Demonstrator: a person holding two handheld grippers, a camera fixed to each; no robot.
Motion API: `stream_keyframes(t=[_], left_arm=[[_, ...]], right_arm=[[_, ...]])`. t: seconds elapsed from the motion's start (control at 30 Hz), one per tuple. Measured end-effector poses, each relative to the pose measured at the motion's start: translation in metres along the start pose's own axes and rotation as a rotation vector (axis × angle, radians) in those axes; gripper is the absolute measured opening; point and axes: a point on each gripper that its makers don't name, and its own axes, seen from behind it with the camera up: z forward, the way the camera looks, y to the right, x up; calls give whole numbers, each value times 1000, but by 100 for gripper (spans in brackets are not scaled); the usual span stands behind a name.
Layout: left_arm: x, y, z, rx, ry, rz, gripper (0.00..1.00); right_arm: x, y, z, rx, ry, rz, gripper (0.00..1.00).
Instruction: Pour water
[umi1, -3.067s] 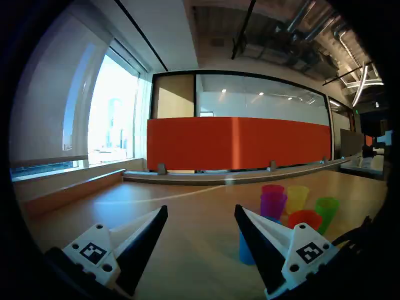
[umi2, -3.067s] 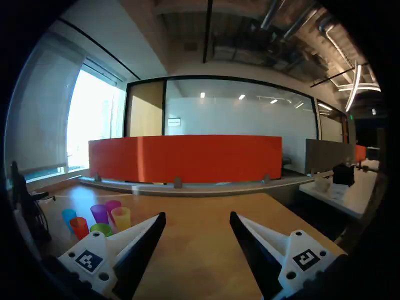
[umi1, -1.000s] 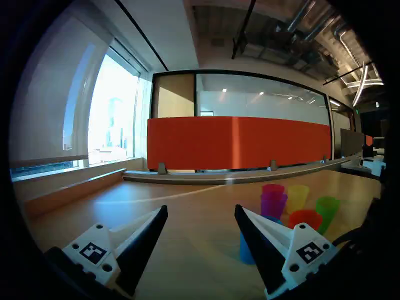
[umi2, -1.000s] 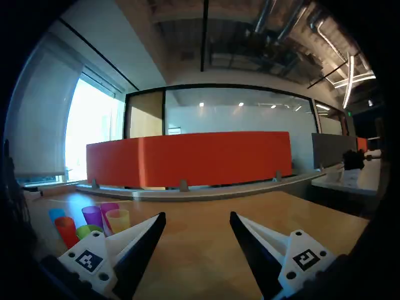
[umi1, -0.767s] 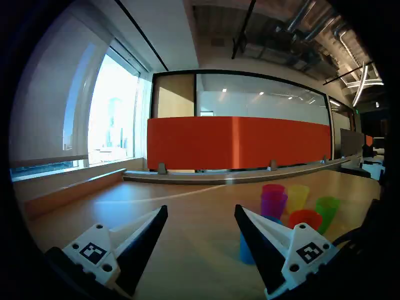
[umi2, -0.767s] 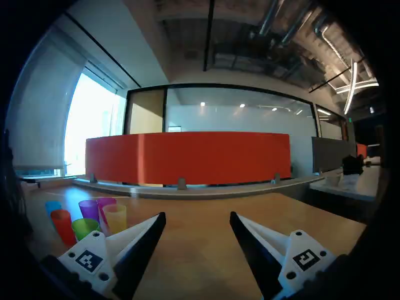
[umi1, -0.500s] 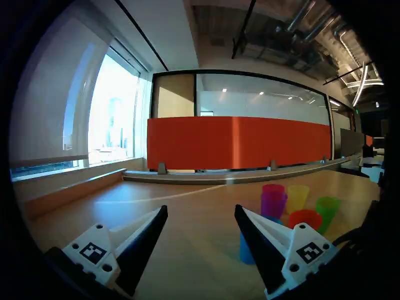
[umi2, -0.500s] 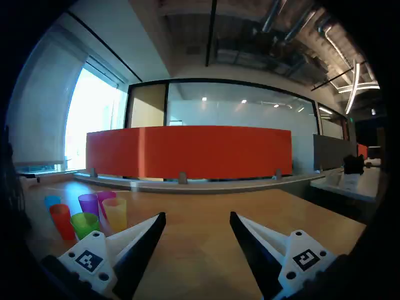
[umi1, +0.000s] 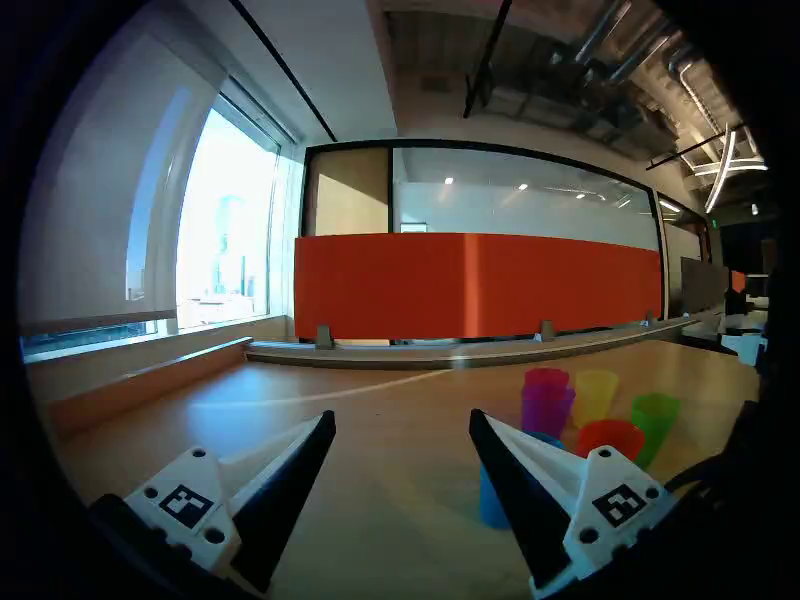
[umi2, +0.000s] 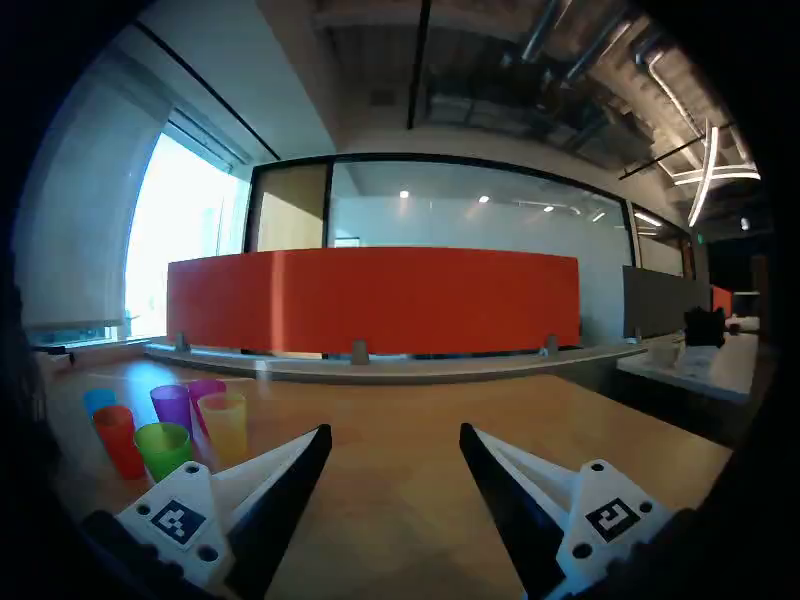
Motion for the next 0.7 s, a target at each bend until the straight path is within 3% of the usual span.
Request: stream_keyframes(t=[0.7], left_arm=[[0, -1, 0, 0, 0, 0, 100]], right_arm=[[-1, 0, 1, 0, -2, 1, 99]])
